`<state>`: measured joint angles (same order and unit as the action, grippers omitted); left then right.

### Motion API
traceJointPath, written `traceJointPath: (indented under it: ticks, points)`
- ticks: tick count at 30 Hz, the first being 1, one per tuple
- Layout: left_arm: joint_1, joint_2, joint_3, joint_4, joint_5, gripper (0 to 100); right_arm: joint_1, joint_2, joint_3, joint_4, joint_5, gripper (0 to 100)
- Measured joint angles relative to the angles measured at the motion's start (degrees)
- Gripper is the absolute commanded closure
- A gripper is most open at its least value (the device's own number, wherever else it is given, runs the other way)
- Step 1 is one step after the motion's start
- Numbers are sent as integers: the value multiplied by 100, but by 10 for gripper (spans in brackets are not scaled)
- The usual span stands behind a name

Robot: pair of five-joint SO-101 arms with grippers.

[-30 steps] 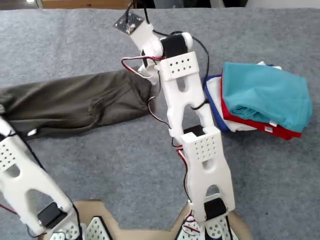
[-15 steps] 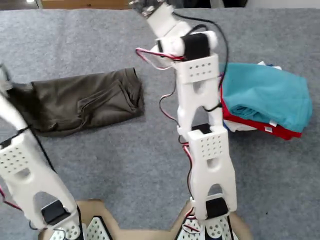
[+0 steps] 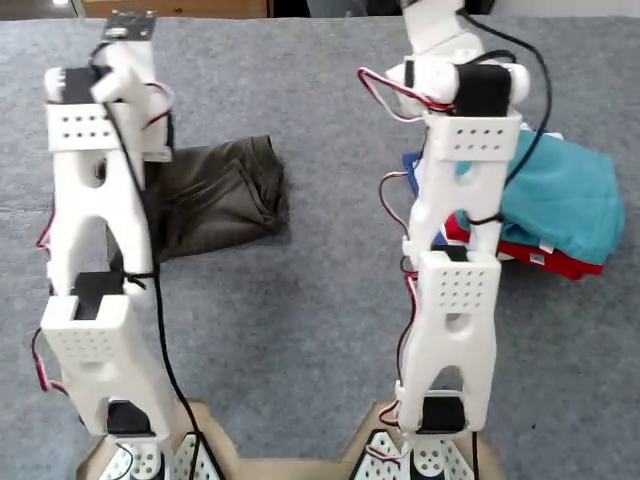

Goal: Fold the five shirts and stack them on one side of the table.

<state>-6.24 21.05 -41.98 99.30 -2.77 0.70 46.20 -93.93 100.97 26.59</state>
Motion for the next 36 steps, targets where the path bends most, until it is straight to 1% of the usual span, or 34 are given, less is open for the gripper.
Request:
traceJointPath:
  ticks: [5, 10, 13, 18, 20, 23, 25, 26, 28, 30, 31, 33, 36]
  points:
    - [571, 0, 44, -475, 369, 970, 352, -149, 0, 0, 0, 984]
    - [1108, 158, 44, -730, 448, 970, 404, -149, 0, 0, 0, 984]
    - [1301, 492, 44, -747, 448, 970, 404, -149, 0, 0, 0, 984]
    - [1354, 941, -158, -879, 448, 956, 404, -149, 0, 0, 0, 984]
    - [1354, 1020, -334, -879, 448, 905, 404, -149, 0, 0, 0, 984]
    - [1354, 1108, -545, -879, 501, 774, 404, -149, 0, 0, -9, 983]
    - [1354, 1108, -624, -879, 835, 716, 404, -149, 0, 0, -18, 983]
    - [1354, 1108, -642, -879, 1064, 713, 404, -149, 0, 0, -18, 983]
    - [1336, 1108, -686, -879, 1442, 713, 404, -149, 0, 0, -18, 983]
    - [1275, 1055, -800, -826, 1591, 716, 369, -149, 0, 0, -35, 983]
    - [1213, 967, -879, -730, 1618, 734, 316, -149, 0, 0, -44, 983]
    - [1002, 747, -1143, -571, 1653, 812, 176, -149, 0, 0, -53, 983]
    - [404, 510, -1415, -510, 1653, 960, -202, -149, 35, 0, -53, 983]
